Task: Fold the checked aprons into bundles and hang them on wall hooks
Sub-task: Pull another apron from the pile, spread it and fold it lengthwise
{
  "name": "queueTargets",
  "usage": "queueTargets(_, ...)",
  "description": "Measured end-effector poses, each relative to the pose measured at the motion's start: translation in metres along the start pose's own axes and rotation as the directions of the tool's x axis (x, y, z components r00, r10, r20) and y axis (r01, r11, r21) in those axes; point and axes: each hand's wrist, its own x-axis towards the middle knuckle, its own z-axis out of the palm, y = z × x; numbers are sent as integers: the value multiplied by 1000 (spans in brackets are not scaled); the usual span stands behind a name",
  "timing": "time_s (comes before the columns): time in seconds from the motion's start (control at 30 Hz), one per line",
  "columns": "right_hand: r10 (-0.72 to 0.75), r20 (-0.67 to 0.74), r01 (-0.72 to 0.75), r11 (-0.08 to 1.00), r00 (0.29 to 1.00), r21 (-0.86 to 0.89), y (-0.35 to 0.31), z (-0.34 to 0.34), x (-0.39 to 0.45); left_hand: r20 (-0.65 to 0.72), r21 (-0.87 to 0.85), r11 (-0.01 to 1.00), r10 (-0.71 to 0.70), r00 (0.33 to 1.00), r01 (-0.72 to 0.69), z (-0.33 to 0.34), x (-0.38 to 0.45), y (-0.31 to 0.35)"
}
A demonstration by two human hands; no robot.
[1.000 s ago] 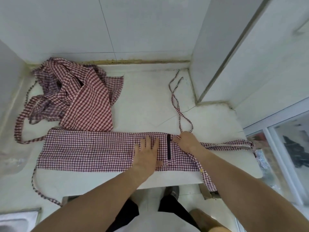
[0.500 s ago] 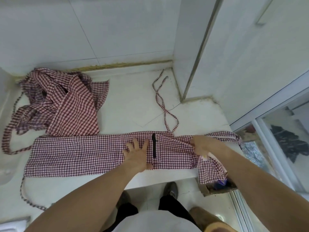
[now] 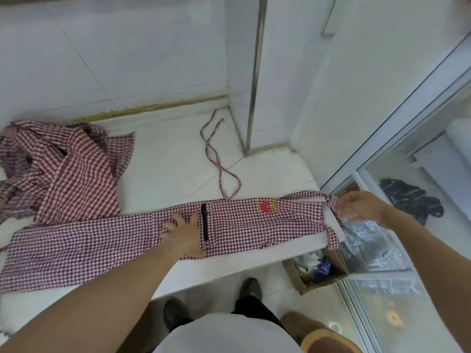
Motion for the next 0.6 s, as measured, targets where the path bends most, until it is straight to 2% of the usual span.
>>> queueTargets(0.07,-67,18,68,996,998,-50,4,17,6,-19,-42,998,-36,999,35,-4,0,15)
queueTargets(0.13,-154,71,158,985,986,-65,2,40,9,-123,-129,992,-5,992,-11,-2,0,30)
queueTargets(0.2,-207,-29,204,975,978,-92,-8,61,13,-237,-232,968,42,971,-99,9,2,36)
queueTargets(0.23,-215,-62,209,975,975,-81,-13,67,16,-266,-247,961,54,962,-122,14,3,38)
queueTargets(0.33,-240,6,240,971,971,-8,-29,76,18,-279,-166,982,38,959,-88,32,5,38)
queueTargets(0.37,-221,17,220,974,975,47,-31,75,19,-277,-144,987,33,960,-75,34,5,35)
queueTargets(0.43,-131,82,99,945,988,313,-31,69,23,-265,-135,988,34,964,-72,36,6,32)
queueTargets(0.5,16,137,-95,803,990,589,-31,62,27,-250,-131,989,32,968,-66,35,4,28)
queueTargets(0.53,89,143,-163,732,986,662,-30,59,29,-239,-140,989,20,971,-54,34,4,27)
queueTargets(0.6,163,127,-204,665,978,719,-29,54,30,-225,-169,985,-11,974,-28,28,3,24)
